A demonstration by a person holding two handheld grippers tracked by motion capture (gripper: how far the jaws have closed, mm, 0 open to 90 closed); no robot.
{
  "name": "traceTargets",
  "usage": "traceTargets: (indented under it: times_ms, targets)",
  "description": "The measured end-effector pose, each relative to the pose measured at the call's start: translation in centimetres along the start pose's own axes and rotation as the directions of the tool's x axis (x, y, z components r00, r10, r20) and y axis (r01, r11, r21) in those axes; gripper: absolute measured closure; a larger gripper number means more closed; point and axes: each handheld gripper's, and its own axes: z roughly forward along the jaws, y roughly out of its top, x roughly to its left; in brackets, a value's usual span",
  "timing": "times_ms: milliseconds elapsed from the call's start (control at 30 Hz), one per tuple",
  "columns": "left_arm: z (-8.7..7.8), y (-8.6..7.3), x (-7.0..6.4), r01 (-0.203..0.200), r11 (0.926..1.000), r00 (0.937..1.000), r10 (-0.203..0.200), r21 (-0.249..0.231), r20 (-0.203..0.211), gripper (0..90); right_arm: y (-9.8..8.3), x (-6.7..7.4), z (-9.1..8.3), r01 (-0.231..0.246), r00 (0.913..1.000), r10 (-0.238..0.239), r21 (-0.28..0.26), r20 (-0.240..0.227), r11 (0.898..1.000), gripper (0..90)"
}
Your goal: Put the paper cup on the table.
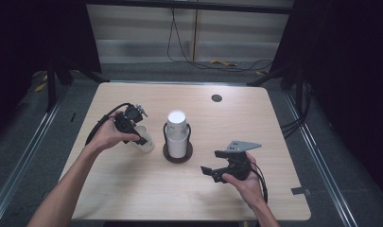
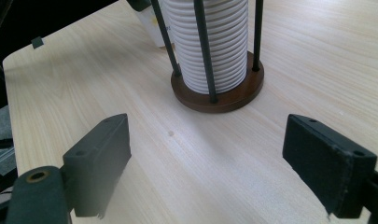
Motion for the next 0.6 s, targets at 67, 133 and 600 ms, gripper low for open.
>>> traceTargets:
  times_ms: [67, 133, 600]
  targets:
    - [0.14, 0.01, -0.2, 0.009, 0.9999, 1.0, -0.009, -0.011, -0.002, 20.7, 0.01, 0.03, 0.0, 0.0, 1.0, 0.0, 0.0, 0.0, 1.0, 14.8]
    - [0.17, -0.01, -0.25, 0.01, 0.9998, 0.9999, -0.01, -0.016, -0.005, 20.5, 0.01, 0.04, -0.01, -0.002, 1.0, 0.002, -0.002, 0.0, 1.0, 14.8]
    - [0.88, -0.32, -0.54, 0.038, 0.9965, 0.9993, -0.038, -0.074, -0.002, 18.4, -0.03, 0.04, 0.06, -0.005, 1.0, 0.005, 0.002, 0.0, 1.0, 14.8]
